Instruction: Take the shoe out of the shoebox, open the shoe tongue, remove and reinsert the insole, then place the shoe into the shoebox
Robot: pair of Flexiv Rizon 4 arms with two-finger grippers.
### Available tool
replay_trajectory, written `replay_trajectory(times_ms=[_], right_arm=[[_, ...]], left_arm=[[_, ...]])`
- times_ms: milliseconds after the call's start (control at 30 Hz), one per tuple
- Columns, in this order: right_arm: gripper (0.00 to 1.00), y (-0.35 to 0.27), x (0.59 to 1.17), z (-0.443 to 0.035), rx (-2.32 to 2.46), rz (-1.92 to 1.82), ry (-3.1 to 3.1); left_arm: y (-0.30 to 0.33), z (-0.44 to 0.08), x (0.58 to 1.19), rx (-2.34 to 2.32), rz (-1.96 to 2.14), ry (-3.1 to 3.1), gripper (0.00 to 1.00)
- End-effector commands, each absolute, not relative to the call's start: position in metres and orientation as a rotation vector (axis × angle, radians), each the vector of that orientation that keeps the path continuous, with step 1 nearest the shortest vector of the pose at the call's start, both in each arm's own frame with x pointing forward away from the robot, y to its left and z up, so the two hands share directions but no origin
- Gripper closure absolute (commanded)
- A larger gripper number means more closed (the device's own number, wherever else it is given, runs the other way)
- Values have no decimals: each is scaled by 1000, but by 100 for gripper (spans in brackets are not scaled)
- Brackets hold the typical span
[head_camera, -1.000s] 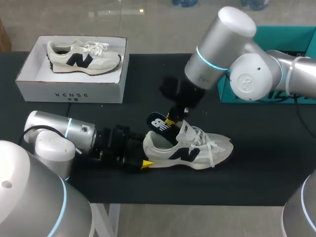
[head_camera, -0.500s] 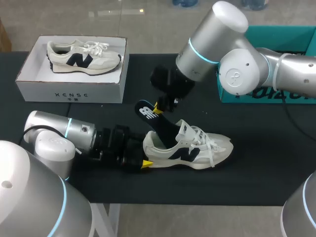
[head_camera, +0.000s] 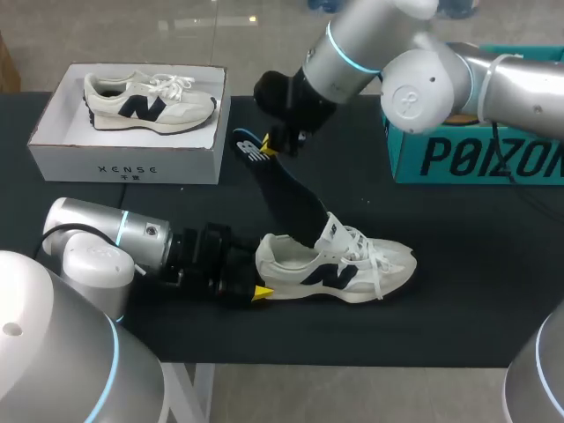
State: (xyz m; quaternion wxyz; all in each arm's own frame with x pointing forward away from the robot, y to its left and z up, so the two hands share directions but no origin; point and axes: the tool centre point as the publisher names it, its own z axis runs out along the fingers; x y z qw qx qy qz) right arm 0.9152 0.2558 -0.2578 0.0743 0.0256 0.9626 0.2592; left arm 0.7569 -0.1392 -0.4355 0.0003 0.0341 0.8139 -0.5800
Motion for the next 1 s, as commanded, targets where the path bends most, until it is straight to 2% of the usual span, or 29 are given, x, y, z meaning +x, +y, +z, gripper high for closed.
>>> replay_trajectory(times_ms=[33, 133, 1000], right_arm=[[100, 248, 916, -215, 91, 703, 2858], [100, 249, 924, -190, 73, 694, 2848], [100, 249, 924, -190, 73, 694, 2848]], left_arm=[[-141, -440, 758, 107, -1821, 2556, 100], [-141, -440, 758, 107, -1821, 2556, 100], [-141, -440, 758, 107, -1821, 2556, 100]])
